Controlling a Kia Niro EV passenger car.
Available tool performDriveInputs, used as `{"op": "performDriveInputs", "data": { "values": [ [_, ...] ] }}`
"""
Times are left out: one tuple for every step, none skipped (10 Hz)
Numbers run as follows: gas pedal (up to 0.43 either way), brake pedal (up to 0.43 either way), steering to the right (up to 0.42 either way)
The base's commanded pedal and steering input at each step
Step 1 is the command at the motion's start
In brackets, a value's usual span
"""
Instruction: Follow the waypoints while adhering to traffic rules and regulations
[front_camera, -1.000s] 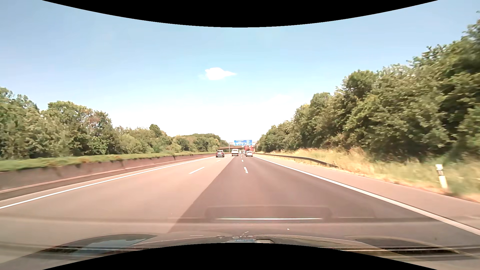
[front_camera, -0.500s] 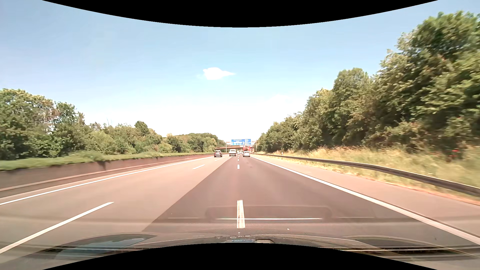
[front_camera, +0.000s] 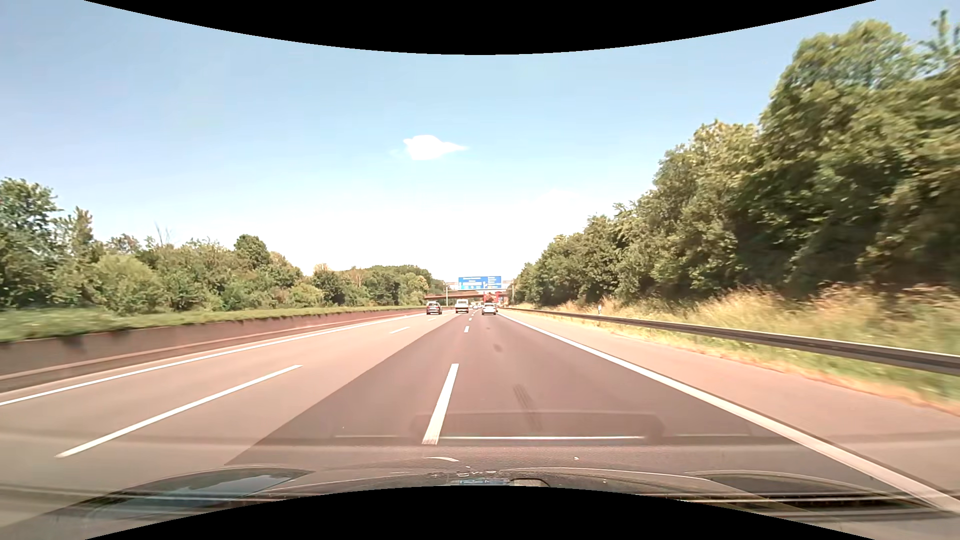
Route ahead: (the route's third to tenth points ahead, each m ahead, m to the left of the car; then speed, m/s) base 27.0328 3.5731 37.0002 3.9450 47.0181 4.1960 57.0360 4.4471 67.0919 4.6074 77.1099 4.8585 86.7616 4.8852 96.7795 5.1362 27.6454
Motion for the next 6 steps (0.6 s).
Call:
{"op": "performDriveInputs", "data": {
  "values": [
    [0.169, 0.000, -0.002],
    [0.169, 0.000, -0.002],
    [0.169, 0.000, -0.002],
    [0.157, 0.000, -0.002],
    [0.157, 0.000, -0.003],
    [0.157, 0.000, -0.003]
  ]
}}
